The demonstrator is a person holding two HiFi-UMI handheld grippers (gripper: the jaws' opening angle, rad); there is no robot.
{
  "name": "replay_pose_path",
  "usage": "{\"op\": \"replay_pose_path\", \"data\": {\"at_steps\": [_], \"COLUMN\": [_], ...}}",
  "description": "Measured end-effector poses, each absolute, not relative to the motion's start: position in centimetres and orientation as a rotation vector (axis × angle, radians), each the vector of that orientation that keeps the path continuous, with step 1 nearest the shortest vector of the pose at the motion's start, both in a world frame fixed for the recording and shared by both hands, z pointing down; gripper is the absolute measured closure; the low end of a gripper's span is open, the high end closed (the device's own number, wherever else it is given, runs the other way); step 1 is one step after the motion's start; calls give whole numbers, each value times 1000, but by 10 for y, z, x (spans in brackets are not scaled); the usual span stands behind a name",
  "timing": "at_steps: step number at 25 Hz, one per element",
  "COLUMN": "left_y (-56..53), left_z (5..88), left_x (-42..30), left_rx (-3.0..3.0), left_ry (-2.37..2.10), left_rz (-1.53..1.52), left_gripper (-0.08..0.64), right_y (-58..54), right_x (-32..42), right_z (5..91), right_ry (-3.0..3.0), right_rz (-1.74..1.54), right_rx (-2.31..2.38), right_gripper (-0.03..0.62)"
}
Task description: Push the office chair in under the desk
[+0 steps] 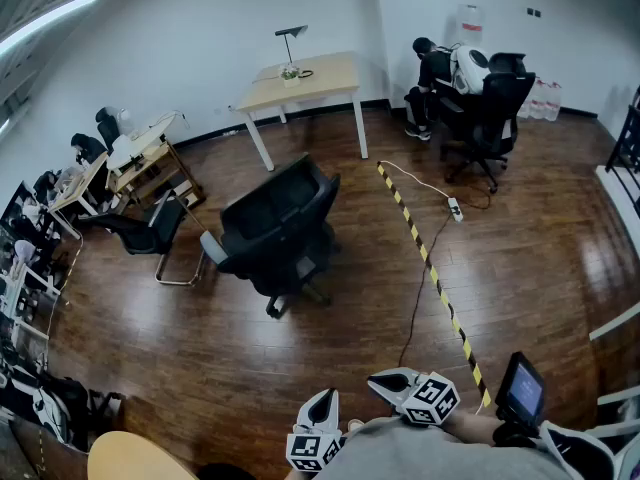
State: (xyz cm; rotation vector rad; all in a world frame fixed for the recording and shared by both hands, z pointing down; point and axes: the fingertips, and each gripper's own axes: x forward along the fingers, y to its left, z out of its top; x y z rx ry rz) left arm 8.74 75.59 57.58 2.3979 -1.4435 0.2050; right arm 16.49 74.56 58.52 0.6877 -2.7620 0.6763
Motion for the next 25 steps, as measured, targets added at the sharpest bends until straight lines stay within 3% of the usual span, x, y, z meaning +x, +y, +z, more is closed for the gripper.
{"op": "replay_pose_path", "data": {"at_steps": [7, 15, 25], "left_y": [731, 701, 700], "left_z": [541, 440, 434], "left_x": [83, 90, 100], "left_rx": [2447, 2577, 2576], "left_ry": [-1495, -1611, -1618], "left_rz": [122, -75, -103], "left_gripper": [560, 560, 560], "right_y": [715, 682, 681], "right_x": [169, 176, 181], "right_z": [548, 449, 441], "right_ry": [-2829, -2993, -3011], "right_rz": [506, 181, 151], "right_rx": [772, 888, 882], "right_gripper": [586, 586, 586]}}
